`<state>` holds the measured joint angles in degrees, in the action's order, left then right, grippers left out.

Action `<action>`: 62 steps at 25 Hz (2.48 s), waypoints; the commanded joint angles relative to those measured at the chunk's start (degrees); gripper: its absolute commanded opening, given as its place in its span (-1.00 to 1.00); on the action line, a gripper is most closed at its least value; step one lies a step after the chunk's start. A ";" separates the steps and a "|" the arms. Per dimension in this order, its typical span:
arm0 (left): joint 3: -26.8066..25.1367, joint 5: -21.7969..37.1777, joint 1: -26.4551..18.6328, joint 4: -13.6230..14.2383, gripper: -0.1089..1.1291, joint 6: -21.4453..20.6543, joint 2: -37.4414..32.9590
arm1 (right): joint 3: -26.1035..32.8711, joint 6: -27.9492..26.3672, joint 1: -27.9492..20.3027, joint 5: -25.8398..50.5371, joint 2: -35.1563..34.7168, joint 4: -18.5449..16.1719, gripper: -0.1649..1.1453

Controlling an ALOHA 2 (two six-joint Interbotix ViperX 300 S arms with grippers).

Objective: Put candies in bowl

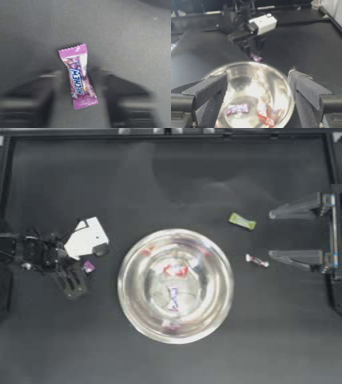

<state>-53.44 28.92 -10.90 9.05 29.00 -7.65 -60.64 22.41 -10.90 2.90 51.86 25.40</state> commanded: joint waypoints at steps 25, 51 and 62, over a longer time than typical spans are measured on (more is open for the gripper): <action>11.87 8.88 1.14 4.83 -0.11 -4.22 -17.75 | 0.62 -0.09 0.97 -1.23 0.09 0.18 0.77; 30.85 -6.24 3.96 -7.82 -0.12 -25.66 10.63 | 0.62 -0.09 0.97 -1.58 -0.26 0.18 0.77; 32.87 -6.33 4.48 -11.78 0.92 -31.11 11.87 | 0.44 -0.09 0.97 -1.58 -0.26 0.18 0.77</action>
<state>-21.97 22.94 -6.50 -2.55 -1.85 6.68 -60.73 22.41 -9.93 1.76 52.03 25.40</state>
